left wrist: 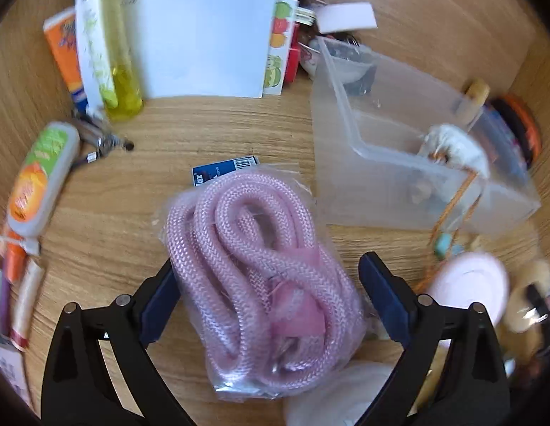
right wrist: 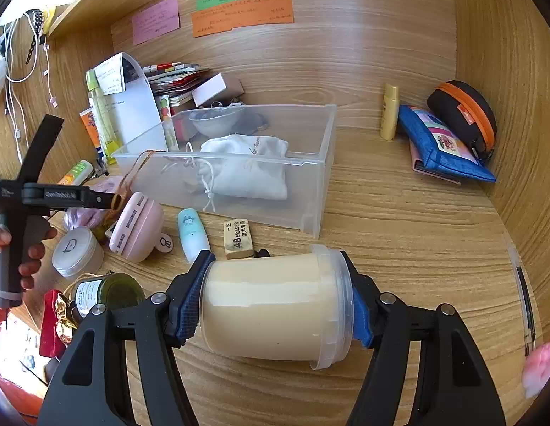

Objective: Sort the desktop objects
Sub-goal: 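Grasp the bagged pink rope with the left gripper while the right holds the jar, then carry the pink rope bag and beige jar over the clear box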

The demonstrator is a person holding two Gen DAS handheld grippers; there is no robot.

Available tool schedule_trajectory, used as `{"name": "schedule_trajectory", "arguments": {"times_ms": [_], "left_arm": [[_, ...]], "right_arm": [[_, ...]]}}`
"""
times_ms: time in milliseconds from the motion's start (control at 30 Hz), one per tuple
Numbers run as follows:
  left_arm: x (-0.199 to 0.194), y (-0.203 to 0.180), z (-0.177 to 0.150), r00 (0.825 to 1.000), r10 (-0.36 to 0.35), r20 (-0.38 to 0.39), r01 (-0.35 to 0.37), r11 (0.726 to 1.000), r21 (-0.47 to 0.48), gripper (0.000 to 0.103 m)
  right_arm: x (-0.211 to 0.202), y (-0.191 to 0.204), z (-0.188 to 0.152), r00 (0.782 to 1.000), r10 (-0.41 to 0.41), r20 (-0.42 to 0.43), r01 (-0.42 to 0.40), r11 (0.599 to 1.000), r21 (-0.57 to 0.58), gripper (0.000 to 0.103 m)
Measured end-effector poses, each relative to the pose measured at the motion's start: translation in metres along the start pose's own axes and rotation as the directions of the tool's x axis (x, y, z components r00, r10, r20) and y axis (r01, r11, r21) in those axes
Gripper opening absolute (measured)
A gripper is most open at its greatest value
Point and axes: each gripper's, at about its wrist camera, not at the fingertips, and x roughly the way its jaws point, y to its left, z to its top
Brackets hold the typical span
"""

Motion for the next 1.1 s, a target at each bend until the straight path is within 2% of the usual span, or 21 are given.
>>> {"name": "schedule_trajectory", "arguments": {"times_ms": [100,300,400,533,600,833,967,1100], "left_arm": [[0.002,-0.012,-0.004,0.998,0.056,0.028,-0.058,0.995,0.085,0.088],[-0.004,-0.002,-0.004,0.997,0.050,0.053,-0.054,0.996,0.074,0.065],[-0.005,0.009,-0.004,0.997,0.036,0.066,-0.040,0.998,0.052,0.063],[-0.012,0.025,-0.003,0.996,0.003,0.087,-0.001,1.000,-0.024,0.062],[-0.020,0.022,-0.003,0.994,0.000,0.109,0.004,0.999,-0.036,0.062],[-0.050,0.026,-0.002,0.980,-0.009,0.197,0.016,0.999,-0.032,0.062],[-0.064,0.026,0.008,0.970,-0.062,0.236,0.071,0.997,-0.028,0.062],[-0.073,0.018,0.016,0.957,-0.079,0.279,0.086,0.996,-0.012,0.062]], "right_arm": [[0.003,0.000,0.003,1.000,0.002,-0.005,-0.002,1.000,-0.003,0.063],[0.001,-0.004,0.008,1.000,0.008,0.005,-0.008,1.000,0.008,0.063],[-0.001,-0.007,0.012,1.000,0.019,0.015,-0.019,1.000,0.024,0.063],[-0.007,-0.010,0.019,0.999,0.025,0.032,-0.027,0.999,0.032,0.063],[-0.008,-0.009,0.025,0.999,0.022,0.041,-0.024,0.999,0.026,0.063],[-0.010,-0.003,0.040,0.998,0.008,0.059,-0.007,1.000,-0.005,0.063],[-0.009,-0.002,0.048,0.998,-0.001,0.068,0.002,1.000,-0.018,0.063],[-0.009,-0.003,0.058,0.996,-0.006,0.084,0.008,1.000,-0.021,0.063]]}}
